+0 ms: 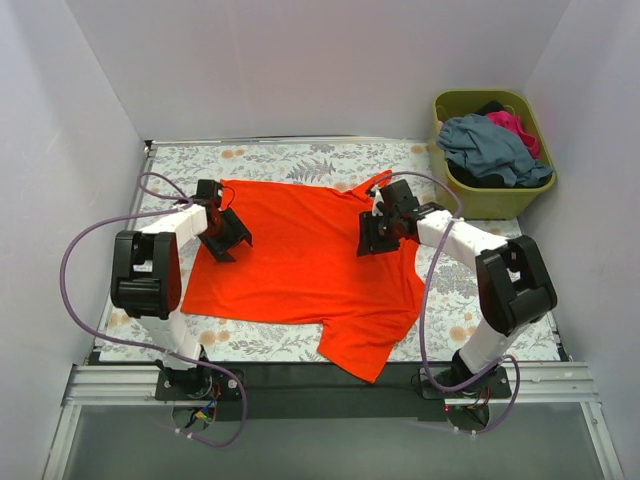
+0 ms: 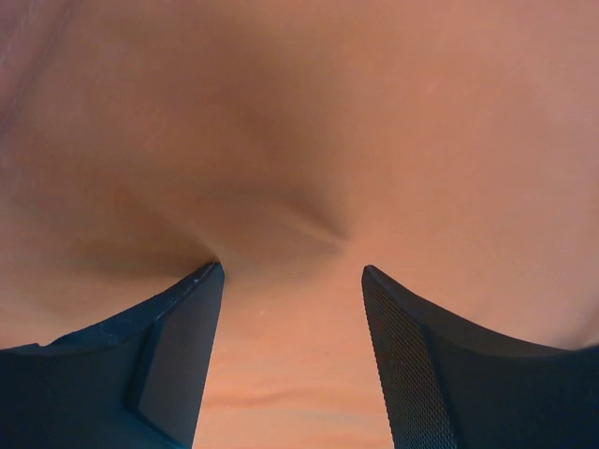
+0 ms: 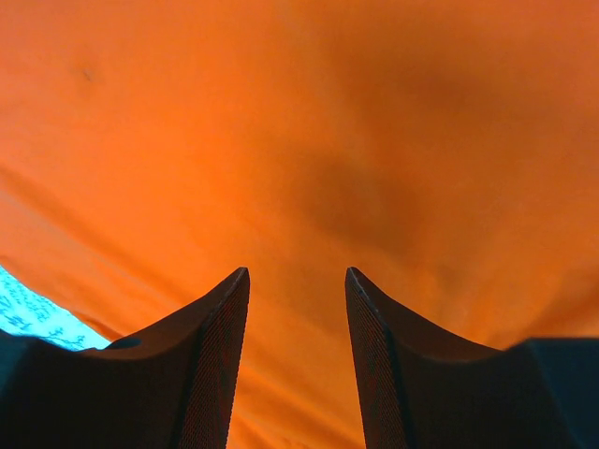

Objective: Fold and stack the t-shirts
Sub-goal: Flatten the tshirt out

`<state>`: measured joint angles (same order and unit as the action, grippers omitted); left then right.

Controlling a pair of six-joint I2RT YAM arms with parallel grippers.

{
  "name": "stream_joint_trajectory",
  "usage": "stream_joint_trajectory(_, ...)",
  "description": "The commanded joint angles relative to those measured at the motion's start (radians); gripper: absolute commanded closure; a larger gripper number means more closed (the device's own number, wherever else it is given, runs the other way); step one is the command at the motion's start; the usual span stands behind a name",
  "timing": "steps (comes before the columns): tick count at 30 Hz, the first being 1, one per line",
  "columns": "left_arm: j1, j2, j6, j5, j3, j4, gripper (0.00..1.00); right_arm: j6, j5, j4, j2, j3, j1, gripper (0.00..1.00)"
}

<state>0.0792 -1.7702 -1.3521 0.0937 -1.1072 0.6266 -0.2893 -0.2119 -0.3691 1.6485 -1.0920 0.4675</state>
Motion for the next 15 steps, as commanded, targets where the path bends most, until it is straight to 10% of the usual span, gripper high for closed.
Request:
stream_joint_trajectory(1, -0.001, -0.026, -0.053, -0.035, 0.045, -0.011, 0.43, 0.016, 0.008, 0.024, 0.057, -0.028, 0.029, 0.56)
stream_joint_trajectory(15, -0.142, 0.337, -0.162, -0.035, 0.386, 0.022, 0.49, -0.030, 0.012, -0.031, 0.002, 0.198, 0.151, 0.54)
